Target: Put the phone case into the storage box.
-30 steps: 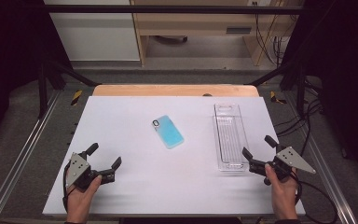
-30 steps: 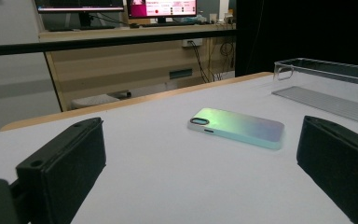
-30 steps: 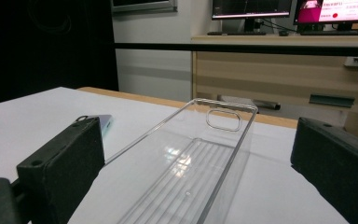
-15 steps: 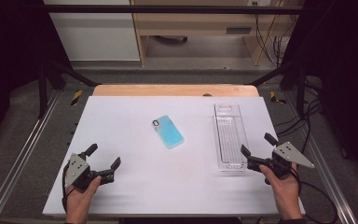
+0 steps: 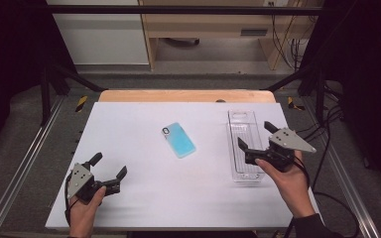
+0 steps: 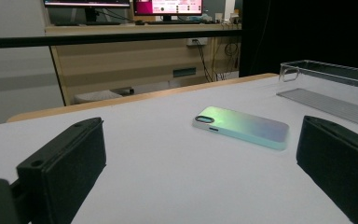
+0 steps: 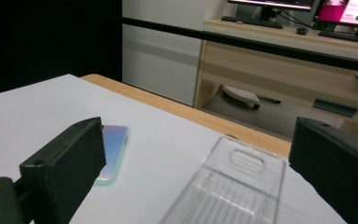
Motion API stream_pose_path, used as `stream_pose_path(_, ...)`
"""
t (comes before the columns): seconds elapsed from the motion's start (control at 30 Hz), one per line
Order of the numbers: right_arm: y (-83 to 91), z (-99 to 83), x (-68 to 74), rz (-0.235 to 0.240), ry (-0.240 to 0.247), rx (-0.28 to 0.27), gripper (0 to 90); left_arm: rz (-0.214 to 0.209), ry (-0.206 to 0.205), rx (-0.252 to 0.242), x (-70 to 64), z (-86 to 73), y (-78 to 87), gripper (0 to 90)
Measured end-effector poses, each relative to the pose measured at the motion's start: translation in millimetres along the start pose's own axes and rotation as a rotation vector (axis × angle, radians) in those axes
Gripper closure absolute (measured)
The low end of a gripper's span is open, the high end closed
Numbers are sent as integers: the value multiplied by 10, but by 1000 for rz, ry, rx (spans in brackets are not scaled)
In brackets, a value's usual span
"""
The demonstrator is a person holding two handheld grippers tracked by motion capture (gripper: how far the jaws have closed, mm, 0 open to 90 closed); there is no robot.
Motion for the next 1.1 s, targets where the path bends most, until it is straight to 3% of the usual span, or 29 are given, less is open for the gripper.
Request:
stream_pose_path(0.13, -129, 146, 106, 22, 18, 5, 50, 1, 7, -1, 7, -1, -4, 10)
stream_pose_path(0.23, -334, 327, 256, 54, 46, 17, 65, 2, 10, 0, 15, -4, -8, 10)
stream_pose_path(0.6, -912, 633, 464, 87, 38, 63, 94, 6, 27, 0, 42, -1, -1, 11)
stream_pose_path(0.93, -1384, 578, 414, 65, -44, 111, 222, 10, 41, -4, 67, -1, -1, 12)
stream_pose_path(1.1, -1657, 428, 328, 48, -96, 145, 358, 10, 43, -4, 72, -1, -4, 13)
Point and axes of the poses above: each handheld gripper's, and its own axes: y roughly backward along the jaws, z roughly out of its top, x roughly to its left, the point moved 6 cm from there along -y, roughly forward along the jaws, and after that the axes turned 6 degrees about z, right-handed, at the moved point
